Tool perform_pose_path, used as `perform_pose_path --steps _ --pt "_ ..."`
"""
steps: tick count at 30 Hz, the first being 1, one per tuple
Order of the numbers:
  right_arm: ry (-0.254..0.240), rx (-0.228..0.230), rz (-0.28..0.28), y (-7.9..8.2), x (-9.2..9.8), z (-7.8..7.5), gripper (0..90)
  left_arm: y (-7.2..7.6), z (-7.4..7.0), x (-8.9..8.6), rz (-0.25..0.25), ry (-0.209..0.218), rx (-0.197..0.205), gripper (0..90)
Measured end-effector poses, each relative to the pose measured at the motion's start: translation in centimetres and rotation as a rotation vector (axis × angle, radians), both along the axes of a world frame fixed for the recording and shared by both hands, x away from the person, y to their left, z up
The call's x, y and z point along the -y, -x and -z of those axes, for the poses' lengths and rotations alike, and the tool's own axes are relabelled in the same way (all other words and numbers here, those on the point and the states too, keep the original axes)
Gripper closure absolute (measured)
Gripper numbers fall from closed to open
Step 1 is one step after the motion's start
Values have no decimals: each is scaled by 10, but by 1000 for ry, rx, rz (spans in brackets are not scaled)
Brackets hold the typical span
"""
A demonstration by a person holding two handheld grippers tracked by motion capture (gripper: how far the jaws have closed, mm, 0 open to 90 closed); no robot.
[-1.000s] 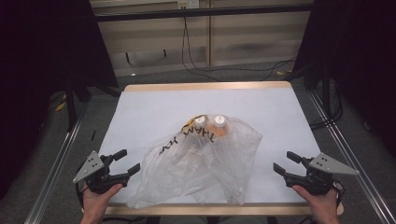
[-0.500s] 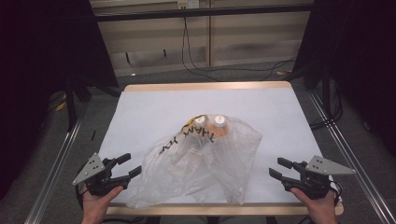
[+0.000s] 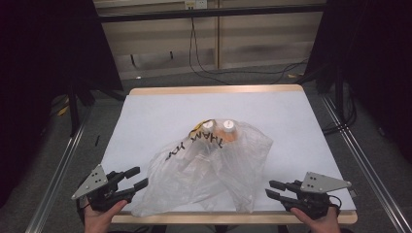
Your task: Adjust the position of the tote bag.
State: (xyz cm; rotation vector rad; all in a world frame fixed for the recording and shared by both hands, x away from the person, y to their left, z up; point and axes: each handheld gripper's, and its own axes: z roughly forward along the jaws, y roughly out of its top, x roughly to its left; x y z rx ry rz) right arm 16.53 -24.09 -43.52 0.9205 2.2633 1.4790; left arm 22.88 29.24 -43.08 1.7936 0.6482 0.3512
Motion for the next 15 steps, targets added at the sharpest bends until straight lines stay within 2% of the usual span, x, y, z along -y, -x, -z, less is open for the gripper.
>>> perform_pose_path --steps 6,10,12,13,15 --pt "13 -19 -51 4 -11 2 683 5 1 2 12 2 -22 446" --pt "34 -31 -98 8 -21 5 649 11 1 5 33 -16 -32 421" --pt "38 -33 -106 9 -22 5 647 12 1 6 42 -27 -30 418" --pt "61 -34 -129 11 -28 6 647 14 2 7 48 -22 -35 416" --pt "62 -43 -148 11 -32 7 648 16 2 8 53 -30 -36 417"
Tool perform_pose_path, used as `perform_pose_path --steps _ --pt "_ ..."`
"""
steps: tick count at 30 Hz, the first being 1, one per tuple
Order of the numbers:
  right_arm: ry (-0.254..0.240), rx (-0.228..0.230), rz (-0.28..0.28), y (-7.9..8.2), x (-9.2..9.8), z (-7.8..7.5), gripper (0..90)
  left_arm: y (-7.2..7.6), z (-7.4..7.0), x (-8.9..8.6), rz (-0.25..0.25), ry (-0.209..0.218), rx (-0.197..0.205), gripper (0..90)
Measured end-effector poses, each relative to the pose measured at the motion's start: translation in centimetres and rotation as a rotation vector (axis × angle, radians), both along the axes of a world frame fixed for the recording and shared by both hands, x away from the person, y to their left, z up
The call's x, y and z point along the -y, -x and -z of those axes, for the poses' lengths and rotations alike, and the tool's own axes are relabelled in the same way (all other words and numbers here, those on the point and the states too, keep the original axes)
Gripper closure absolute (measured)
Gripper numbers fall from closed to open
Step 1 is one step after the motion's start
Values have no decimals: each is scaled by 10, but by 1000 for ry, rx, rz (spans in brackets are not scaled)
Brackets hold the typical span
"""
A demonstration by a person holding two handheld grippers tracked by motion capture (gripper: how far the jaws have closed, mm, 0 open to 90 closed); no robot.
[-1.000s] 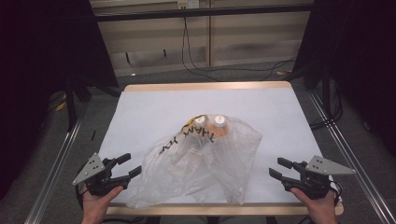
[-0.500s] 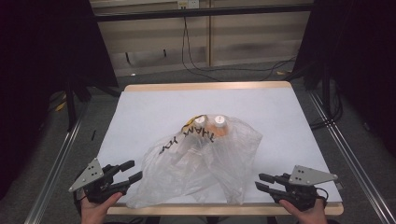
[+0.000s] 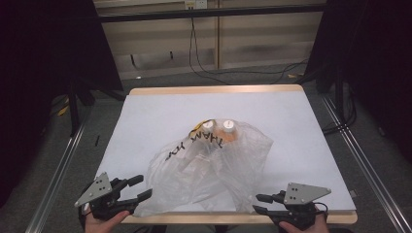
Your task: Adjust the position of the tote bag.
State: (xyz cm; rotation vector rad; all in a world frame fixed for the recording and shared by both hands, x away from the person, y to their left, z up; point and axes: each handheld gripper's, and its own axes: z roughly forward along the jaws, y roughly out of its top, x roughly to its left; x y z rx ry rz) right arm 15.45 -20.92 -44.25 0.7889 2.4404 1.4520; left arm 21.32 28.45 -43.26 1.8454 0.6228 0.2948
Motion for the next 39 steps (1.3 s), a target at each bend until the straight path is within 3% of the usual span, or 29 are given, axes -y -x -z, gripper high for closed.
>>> perform_pose_path --steps 9,10,11,13,18,19,21,23,25,28,30,34,37,39 --pt "50 -26 -85 -9 -25 7 587 -2 2 -3 -20 -7 -5 430" --pt "60 -26 -92 -10 -28 8 586 -3 3 -3 2 20 -19 430" --pt "60 -26 -92 -10 -28 8 586 -3 3 -3 2 20 -19 430" --pt "72 -29 -99 -13 -33 10 576 -3 3 -2 0 -6 -34 430" --pt "86 -36 -109 -21 -40 15 590 -2 4 2 27 -21 -42 417" --pt "88 -39 -109 -21 -40 15 593 1 6 1 21 -31 -76 413" --pt "85 -46 -110 -22 -40 16 595 4 9 1 38 -31 -93 411" --pt "79 -54 -109 -23 -38 17 602 9 13 2 26 -82 -97 402" --pt "84 -45 -113 -24 -39 18 598 10 12 2 33 -101 -85 401" --pt "99 -37 -111 -23 -40 18 602 9 14 3 25 -116 -105 415" --pt "90 -42 -108 -24 -41 18 601 7 17 4 35 -119 -123 462" --pt "95 -49 -103 -26 -41 19 638 0 22 7 62 -168 -154 552" --pt "96 -47 -105 -25 -42 19 700 -2 23 8 79 -172 -168 690" --pt "90 -40 -107 -25 -41 19 785 0 21 8 83 -155 -162 830"
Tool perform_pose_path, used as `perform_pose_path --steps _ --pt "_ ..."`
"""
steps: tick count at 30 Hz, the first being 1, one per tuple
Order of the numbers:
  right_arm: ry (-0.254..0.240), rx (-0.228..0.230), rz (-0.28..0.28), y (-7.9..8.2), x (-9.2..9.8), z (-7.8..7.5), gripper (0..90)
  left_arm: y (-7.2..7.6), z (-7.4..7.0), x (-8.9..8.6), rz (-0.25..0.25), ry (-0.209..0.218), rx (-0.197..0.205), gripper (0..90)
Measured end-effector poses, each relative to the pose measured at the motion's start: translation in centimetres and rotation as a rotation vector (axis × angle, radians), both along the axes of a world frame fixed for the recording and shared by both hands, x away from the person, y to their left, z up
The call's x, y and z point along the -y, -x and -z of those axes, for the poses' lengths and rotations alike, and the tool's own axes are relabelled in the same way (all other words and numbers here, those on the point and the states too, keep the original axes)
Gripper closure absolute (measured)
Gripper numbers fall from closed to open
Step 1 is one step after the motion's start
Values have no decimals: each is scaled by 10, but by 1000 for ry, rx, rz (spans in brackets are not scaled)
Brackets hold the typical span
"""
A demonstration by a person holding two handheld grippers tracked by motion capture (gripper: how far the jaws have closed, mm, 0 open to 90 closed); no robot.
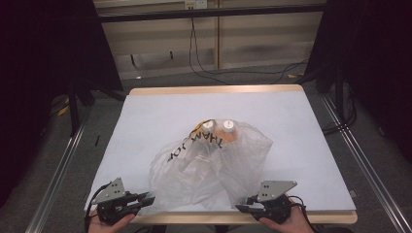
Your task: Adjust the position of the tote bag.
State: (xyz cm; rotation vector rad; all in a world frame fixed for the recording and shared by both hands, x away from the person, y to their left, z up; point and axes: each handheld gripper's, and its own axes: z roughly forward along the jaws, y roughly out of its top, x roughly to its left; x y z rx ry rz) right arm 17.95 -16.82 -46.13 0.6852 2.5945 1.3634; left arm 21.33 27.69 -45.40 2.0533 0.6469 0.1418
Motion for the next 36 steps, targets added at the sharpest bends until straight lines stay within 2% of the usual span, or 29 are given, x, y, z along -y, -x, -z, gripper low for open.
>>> perform_pose_path --steps 2,4,6,7,13,17,19,23,24,28,29,30,32,34,36 --pt "0 -1 1 0 1 0 811 -1 -1 -3 -1 -4 6 872" --pt "-16 3 5 0 3 -2 883 0 -2 -3 -2 20 9 883" --pt "-29 4 11 -1 5 -4 900 1 -3 -4 -2 12 15 886" --pt "-29 4 11 -1 5 -4 900 2 -3 -4 -3 35 12 886" --pt "-63 26 27 0 10 -10 900 2 -6 -9 -15 80 30 887" --pt "-80 45 31 1 13 -16 900 2 -8 -10 -4 86 51 885" --pt "-121 63 47 1 18 -24 900 2 -11 -13 -19 119 62 885" --pt "-128 70 48 -1 20 -25 900 3 -13 -15 -34 148 65 886" --pt "-144 70 54 -2 23 -28 900 3 -15 -16 -29 165 73 887" --pt "-173 76 66 -3 26 -32 900 4 -20 -15 -34 173 85 886" --pt "-182 80 67 -3 27 -34 900 4 -22 -14 -32 193 88 886" --pt "-186 89 70 -3 28 -37 900 3 -25 -15 -34 193 102 885" --pt "-189 93 68 -3 28 -38 900 3 -26 -15 -35 205 103 884" --pt "-192 97 65 -3 28 -40 900 3 -27 -17 -61 194 108 883" --pt "-200 103 67 -4 28 -42 900 2 -26 -18 -51 211 102 885"
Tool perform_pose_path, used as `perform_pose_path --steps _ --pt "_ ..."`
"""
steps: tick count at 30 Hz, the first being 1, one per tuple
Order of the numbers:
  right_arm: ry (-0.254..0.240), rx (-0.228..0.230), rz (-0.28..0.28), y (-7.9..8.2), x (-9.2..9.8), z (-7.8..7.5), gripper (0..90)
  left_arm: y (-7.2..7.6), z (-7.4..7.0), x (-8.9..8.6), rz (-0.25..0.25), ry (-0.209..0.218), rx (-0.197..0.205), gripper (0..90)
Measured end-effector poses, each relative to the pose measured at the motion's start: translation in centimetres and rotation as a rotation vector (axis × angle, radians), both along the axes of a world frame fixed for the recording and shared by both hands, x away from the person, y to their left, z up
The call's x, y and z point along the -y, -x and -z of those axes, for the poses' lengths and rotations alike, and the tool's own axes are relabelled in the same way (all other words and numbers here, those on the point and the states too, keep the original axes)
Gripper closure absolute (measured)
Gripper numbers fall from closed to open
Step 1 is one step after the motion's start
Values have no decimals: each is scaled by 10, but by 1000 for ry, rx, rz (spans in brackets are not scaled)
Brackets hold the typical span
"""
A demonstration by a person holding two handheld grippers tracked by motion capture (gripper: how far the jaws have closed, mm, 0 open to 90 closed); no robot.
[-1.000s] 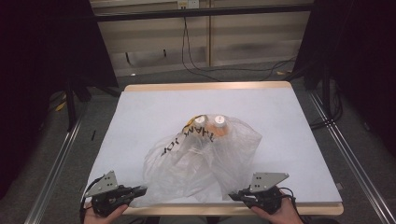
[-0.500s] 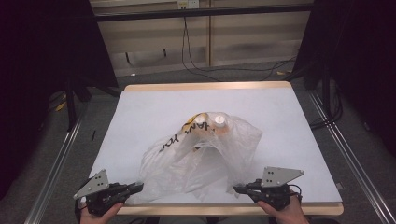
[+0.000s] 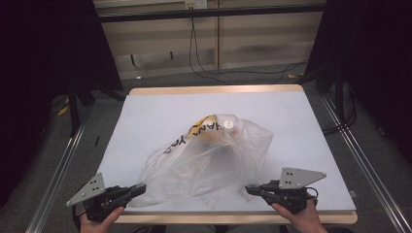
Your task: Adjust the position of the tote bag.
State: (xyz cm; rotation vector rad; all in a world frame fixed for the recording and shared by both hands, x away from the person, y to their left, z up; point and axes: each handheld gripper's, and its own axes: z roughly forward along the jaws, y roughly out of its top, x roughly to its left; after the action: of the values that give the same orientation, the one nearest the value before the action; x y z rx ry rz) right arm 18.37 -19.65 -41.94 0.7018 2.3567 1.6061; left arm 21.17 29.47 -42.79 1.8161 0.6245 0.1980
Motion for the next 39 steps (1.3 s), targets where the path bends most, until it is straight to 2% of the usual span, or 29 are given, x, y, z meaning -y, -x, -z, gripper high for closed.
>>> perform_pose_path --steps 5,8,9,10,12,17,22,29,35,36,39 --pt "-26 11 5 -3 2 -8 900 0 -6 0 -22 9 10 886" --pt "-46 50 8 -8 0 -22 900 -1 -12 0 -24 32 25 886" --pt "-46 50 8 -8 0 -22 900 -1 -12 0 -24 32 25 886" --pt "-50 65 5 -10 0 -28 900 -2 -15 -1 -22 30 31 886" --pt "-49 82 6 -13 -1 -34 900 -5 -23 -2 -21 35 54 886" --pt "-50 109 8 -19 -2 -45 900 -9 -33 0 -21 36 80 886" --pt "-84 135 11 -26 -1 -57 900 -16 -43 -2 -44 66 94 886" --pt "-88 153 17 -27 2 -66 900 -19 -50 -5 -38 74 109 886" --pt "-105 183 29 -27 7 -80 900 -24 -59 -1 -33 83 119 886" --pt "-113 196 31 -29 7 -85 900 -27 -63 0 -53 70 129 886" --pt "-128 215 37 -31 8 -92 900 -31 -69 0 -59 83 138 886"
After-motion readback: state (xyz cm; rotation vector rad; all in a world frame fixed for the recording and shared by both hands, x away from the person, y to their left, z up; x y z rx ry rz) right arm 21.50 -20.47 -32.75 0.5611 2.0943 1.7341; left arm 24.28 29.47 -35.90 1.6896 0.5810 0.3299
